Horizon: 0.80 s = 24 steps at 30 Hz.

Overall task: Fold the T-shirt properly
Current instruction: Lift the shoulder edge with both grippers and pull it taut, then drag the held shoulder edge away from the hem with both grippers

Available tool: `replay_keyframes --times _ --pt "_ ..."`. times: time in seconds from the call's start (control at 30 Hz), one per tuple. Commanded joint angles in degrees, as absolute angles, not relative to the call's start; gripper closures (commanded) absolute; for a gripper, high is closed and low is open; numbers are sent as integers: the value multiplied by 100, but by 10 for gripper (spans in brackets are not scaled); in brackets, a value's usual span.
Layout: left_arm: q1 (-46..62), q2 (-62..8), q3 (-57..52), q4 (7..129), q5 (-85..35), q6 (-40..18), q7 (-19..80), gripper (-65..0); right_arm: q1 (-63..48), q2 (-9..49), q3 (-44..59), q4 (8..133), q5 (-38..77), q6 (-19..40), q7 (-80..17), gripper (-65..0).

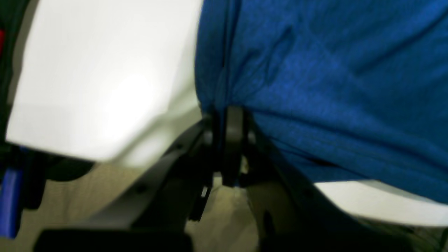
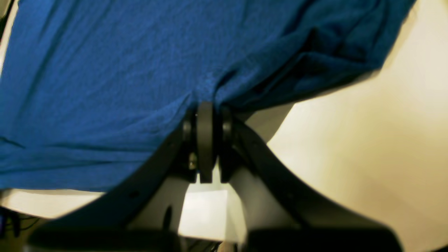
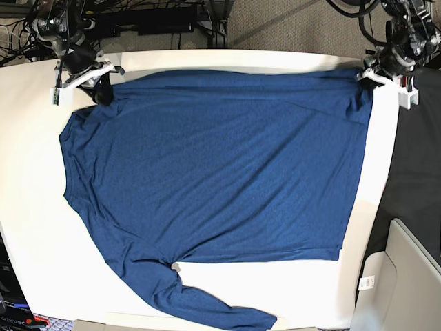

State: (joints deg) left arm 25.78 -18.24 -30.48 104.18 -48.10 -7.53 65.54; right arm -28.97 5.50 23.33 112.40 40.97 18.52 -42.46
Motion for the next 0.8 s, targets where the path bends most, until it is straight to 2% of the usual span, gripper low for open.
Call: replay_keyframes --times 0.0,0.17,0.23,0.5,0.77 --pt "2615 -1956 -3169 10563 -4769 -734 6466 -2 -2958 593 2369 11354 4224 1868 -4092 -2" --pt "2668 -1965 -3292 10659 -4778 -743 6466 -2 -2949 593 2369 11389 4418 1868 -4084 -2" --pt "2545 -1965 -3266 10659 -4778 -743 6475 -2 -2633 593 2396 11380 4374 1868 -4092 -2" --pt "1130 -1719 -3248 10633 -4778 -743 7037 -2 -1103 593 2378 10615 3741 1868 -4092 -2" --pt "198 -1631 -2818 10193 -4743 -716 7029 -2 84 602 2387 9490 3688 1868 -4066 -3"
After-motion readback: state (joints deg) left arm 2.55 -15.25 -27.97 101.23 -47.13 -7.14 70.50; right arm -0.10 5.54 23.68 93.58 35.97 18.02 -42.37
